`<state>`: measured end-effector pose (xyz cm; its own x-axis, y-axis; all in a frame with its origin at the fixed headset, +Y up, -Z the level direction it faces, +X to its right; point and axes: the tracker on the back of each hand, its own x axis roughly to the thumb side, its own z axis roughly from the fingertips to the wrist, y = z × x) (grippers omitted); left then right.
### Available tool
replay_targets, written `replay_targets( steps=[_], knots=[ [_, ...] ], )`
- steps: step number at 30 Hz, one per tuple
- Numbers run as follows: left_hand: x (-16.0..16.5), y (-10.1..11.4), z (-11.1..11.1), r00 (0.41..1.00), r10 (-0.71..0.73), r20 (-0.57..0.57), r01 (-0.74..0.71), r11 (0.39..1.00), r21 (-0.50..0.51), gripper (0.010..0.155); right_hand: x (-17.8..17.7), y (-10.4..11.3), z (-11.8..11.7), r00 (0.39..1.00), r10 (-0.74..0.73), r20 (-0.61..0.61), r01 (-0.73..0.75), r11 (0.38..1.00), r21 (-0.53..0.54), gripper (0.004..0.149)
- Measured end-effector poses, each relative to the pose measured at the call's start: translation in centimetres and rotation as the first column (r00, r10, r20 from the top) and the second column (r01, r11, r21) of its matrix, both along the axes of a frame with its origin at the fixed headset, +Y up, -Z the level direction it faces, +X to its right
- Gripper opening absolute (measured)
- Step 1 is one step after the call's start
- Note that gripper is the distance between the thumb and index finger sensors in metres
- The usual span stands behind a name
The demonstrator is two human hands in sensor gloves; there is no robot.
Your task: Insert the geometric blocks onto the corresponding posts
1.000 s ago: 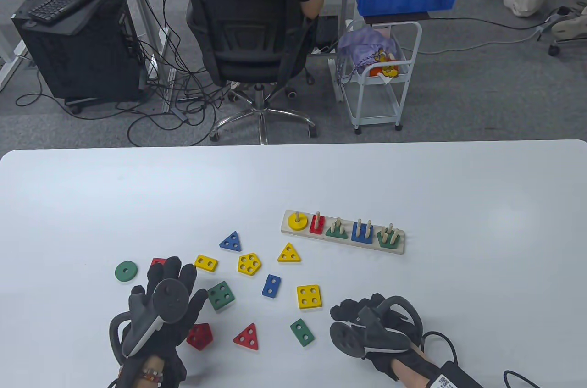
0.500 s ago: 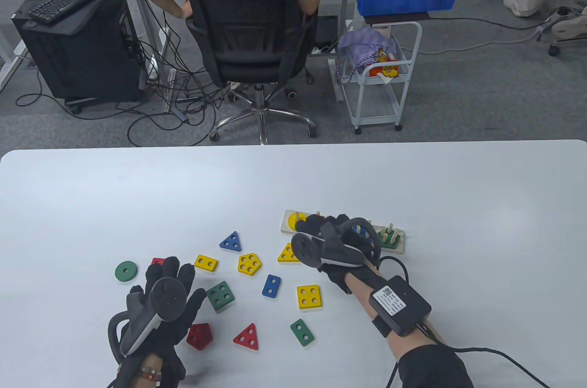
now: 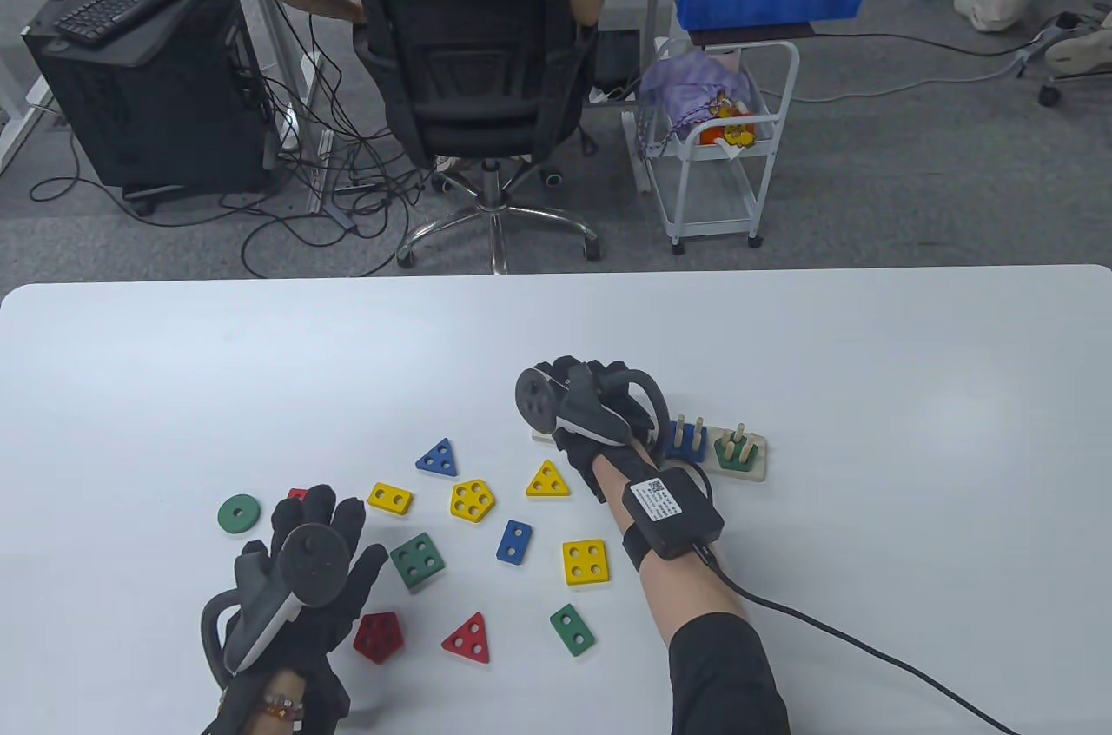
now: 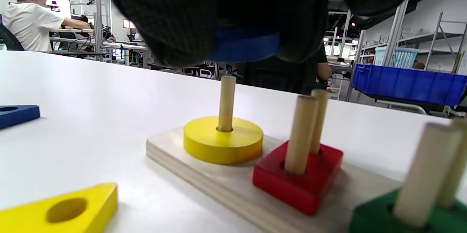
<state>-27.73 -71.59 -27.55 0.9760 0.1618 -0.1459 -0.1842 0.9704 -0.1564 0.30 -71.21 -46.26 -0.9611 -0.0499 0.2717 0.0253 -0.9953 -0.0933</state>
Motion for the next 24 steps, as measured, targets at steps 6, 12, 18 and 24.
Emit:
replay_targets(
  steps=[6, 12, 18, 24],
  knots=[
    [0.0, 0.0, 0.0, 1.000, -0.002, -0.003, 0.002, 1.000, -0.001, 0.071, -0.1, -0.9, -0.2, 1.000, 0.018, -0.005, -0.018, 1.000, -0.010, 0.060],
    [0.0, 0.0, 0.0, 1.000, -0.010, -0.004, 0.010, 1.000, -0.009, 0.071, -0.3, -0.9, -0.4, 1.000, 0.005, 0.003, -0.005, 1.000, -0.014, 0.059],
    [0.0, 0.0, 0.0, 1.000, -0.009, -0.004, 0.009, 1.000, -0.010, 0.071, -0.3, -0.9, -0.4, 1.000, 0.006, -0.005, -0.006, 1.000, -0.020, 0.059],
    [0.0, 0.0, 0.0, 1.000, -0.012, -0.003, 0.012, 1.000, -0.011, 0.071, -0.3, -1.1, -0.5, 0.999, 0.026, -0.019, -0.027, 0.998, -0.050, 0.058]
  ],
)
